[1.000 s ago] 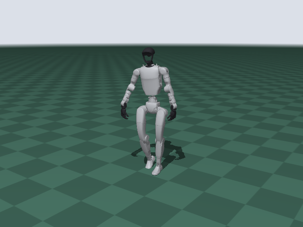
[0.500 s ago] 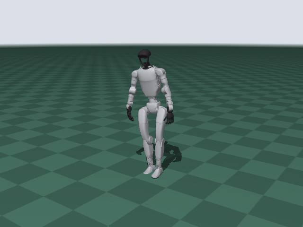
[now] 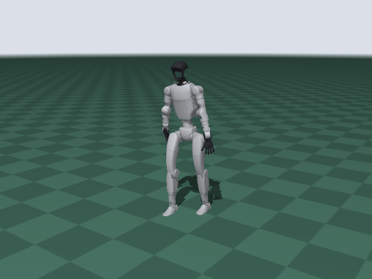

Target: Upper body actions

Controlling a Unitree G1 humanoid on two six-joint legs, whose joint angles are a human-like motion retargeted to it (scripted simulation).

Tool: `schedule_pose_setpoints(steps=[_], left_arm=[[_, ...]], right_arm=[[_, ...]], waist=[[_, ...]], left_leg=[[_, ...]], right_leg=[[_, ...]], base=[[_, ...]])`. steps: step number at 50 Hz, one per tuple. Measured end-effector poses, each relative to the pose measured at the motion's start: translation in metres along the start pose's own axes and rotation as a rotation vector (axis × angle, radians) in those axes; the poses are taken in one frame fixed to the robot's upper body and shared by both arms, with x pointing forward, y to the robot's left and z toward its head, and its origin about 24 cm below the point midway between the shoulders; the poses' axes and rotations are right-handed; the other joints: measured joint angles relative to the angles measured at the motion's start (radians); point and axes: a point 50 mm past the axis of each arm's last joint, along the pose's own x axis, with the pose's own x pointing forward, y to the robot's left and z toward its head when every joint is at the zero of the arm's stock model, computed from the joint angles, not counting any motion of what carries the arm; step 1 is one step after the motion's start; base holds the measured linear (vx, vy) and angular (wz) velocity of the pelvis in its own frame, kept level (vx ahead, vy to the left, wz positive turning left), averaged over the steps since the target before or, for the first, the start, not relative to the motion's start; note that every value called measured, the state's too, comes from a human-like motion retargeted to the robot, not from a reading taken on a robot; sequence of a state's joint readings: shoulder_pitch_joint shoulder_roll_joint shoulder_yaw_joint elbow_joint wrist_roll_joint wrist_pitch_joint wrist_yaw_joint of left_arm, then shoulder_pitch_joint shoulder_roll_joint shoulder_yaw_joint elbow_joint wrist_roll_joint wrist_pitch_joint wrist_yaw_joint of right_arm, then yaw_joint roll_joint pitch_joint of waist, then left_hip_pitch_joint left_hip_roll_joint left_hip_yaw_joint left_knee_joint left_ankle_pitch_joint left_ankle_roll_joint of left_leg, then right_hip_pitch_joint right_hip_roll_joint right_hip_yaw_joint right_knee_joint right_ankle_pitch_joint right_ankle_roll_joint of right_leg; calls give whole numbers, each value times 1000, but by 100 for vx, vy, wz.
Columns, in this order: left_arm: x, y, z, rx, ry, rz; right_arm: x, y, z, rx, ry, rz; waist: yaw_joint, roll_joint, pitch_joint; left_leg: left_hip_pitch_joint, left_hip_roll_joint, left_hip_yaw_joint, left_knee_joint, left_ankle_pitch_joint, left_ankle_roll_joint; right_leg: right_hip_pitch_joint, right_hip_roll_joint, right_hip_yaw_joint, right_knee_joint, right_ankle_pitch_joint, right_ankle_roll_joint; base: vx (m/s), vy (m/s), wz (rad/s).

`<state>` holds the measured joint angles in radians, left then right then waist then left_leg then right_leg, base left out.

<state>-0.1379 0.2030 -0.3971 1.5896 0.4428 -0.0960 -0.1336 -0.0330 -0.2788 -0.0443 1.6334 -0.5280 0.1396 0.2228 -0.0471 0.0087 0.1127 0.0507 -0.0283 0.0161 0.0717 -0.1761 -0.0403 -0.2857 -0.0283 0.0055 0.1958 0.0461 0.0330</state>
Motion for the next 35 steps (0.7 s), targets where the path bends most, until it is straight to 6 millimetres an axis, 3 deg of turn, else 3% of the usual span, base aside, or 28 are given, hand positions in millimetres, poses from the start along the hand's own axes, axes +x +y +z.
schedule_pose_setpoints(steps=[5, 8, 15, 21, 24, 25, 30, 35], left_arm=[[-2, 19, 18, 165, -17, -7], [-3, 26, 23, 180, -29, 23], [-5, 30, 10, 93, 18, -5], [-3, 3, -20, -34, 102, -29], [-2, -14, -33, -91, 132, -21], [-2, -21, -35, -109, 140, -16], [-2, -55, -44, -261, 168, -50], [-3, -64, -47, -290, 180, -139]], right_arm=[[4, 11, 2, -43, -35, -23], [3, 9, 5, -102, -31, -66], [0, 3, 16, -178, -18, -157], [0, 3, 17, -192, -31, -184], [1, 5, 16, -167, -23, -167], [1, 6, 16, -154, -20, -158], [1, 8, 15, -113, -11, -122], [2, 16, 20, -97, -35, -80]], waist=[[25, 0, -4], [37, 0, -6], [45, -1, -10], [47, -16, -37], [63, -25, -46], [70, -24, -47], [73, -18, -64], [50, -14, -82]], left_leg=[[0, -23, 5, -30, 27, 26], [-10, -25, 21, -35, 33, 39], [-32, -17, 39, -33, 37, 56], [-30, -33, 42, -27, 30, 61], [-23, -41, 50, -26, 29, 63], [-21, -41, 49, -26, 29, 62], [-18, -39, 65, -30, 32, 58], [-28, -33, 53, -31, 39, 48]], right_leg=[[15, -29, -40, -44, 0, 29], [20, -39, -66, -41, -30, 54], [47, -29, -86, 65, -69, 45], [124, -23, -174, -4, -143, -25], [137, 11, -89, -41, -134, -37], [135, 24, -42, -45, -129, -31], [151, 2, -139, -92, -100, -39], [157, 16, -121, -112, -103, -49]], base=[[-14, 20, 0], [-12, 15, -26], [-12, 5, -21], [0, 0, -13], [4, -2, -35], [3, -3, -26], [3, -2, -17], [2, -8, 19]])
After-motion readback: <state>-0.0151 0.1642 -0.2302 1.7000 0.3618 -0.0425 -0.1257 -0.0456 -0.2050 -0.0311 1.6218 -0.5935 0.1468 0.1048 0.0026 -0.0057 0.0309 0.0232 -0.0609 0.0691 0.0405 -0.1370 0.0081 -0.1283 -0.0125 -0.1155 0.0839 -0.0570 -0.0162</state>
